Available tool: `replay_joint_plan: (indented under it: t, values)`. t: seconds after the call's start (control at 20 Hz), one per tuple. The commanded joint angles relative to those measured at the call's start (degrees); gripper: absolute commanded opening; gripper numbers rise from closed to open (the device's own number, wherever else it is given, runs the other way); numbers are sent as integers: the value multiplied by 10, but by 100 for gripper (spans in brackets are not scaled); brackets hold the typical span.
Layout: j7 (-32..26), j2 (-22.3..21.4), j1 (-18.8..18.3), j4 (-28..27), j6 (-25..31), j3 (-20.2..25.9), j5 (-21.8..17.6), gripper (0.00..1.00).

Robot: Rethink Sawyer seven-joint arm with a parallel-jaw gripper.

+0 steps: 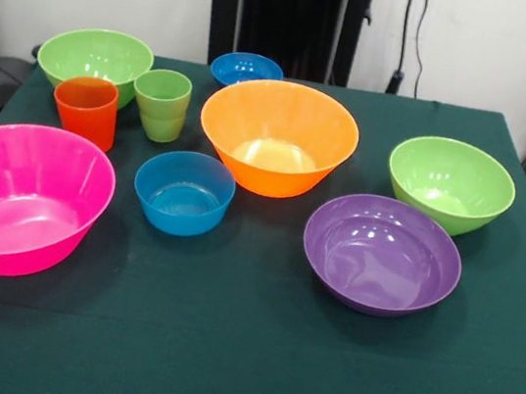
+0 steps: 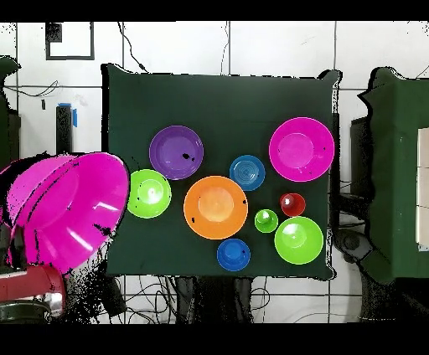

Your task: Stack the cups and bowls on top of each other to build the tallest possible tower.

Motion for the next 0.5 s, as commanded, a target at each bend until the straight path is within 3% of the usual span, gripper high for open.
replay_joint_plan:
  t: [0.05,0.4,0.5]
  values:
    - [-189,-7,12,220,-44,-54,39,0]
    - [-186,-2,19,227,-60,-49,58,0]
    - [-153,2,13,218,-44,-52,27,0]
